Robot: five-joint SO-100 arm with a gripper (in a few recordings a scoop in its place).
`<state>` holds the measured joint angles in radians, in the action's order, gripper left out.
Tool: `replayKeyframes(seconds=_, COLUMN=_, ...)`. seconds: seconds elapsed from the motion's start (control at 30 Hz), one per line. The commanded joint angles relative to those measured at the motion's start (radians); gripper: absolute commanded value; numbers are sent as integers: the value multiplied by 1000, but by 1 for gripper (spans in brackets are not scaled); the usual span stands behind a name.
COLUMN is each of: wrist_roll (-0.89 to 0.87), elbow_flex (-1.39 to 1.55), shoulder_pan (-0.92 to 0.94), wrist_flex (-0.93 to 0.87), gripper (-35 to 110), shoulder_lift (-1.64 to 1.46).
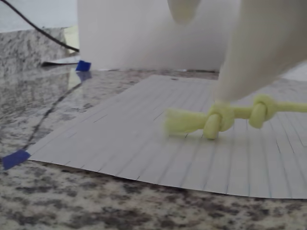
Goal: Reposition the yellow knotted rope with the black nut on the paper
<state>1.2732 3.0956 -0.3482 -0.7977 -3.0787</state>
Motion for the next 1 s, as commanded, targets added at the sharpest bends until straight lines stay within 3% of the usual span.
replayKeyframes(seconds=0.0, wrist_roll=66, elbow_flex=-101, shoulder_pan=87, wrist_flex=-43, gripper=59, shoulder_lift=11)
replayKeyframes(seconds=0.23, wrist_roll=189, elbow_flex=-244, shoulder_pan=279, wrist_flex=-86, gripper=54, shoulder_lift=190)
replayKeyframes(seconds=0.5, wrist_roll=310, elbow_flex=-336, shoulder_pan=459, wrist_flex=-15, gripper=53, shoulder_lift=531)
replayKeyframes(seconds=0.97, wrist_roll=364, elbow_flex=-538, shoulder_pan=643, wrist_flex=-11, gripper=49, shoulder_lift=919)
